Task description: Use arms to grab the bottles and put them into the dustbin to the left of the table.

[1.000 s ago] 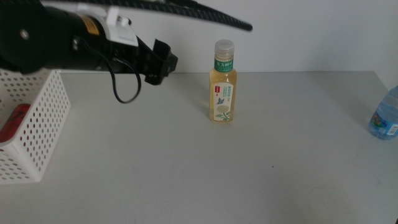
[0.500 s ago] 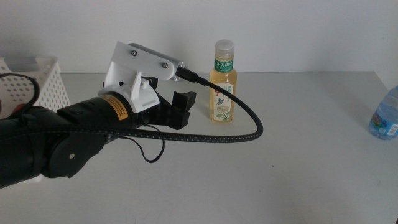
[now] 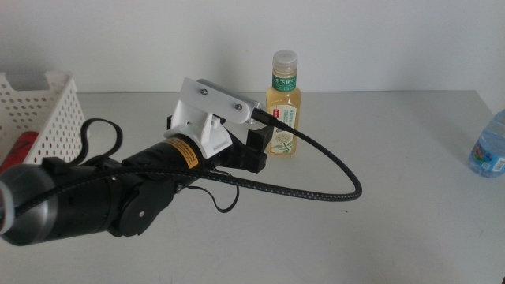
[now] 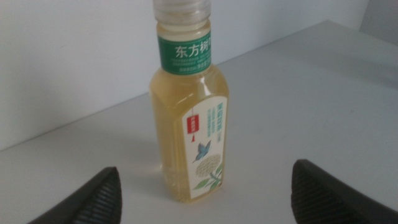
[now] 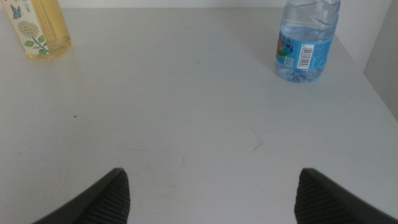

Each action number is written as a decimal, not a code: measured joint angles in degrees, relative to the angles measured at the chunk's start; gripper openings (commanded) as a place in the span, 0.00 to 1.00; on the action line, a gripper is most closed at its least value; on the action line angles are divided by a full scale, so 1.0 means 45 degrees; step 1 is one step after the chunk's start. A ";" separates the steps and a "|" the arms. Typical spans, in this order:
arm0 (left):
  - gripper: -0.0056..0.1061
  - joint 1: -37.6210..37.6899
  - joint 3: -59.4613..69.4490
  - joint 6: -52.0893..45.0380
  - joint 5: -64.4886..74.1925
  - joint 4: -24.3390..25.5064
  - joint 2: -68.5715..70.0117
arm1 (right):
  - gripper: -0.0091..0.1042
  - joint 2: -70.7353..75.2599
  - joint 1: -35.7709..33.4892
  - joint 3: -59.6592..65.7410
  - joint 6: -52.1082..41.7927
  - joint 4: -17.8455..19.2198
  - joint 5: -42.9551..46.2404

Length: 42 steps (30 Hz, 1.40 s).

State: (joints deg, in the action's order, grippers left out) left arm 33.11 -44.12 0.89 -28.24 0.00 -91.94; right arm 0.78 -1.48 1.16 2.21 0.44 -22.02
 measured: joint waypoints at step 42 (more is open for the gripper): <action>0.89 -0.0395 -0.8618 0.0531 0.0720 0.0000 -0.7688 | 0.69 0.0000 0.0000 0.0000 0.0000 0.0000 0.0000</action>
State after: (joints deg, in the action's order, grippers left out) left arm 31.33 -82.90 3.28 -25.00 0.00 -126.54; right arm 0.78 -1.48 1.16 2.21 0.44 -22.02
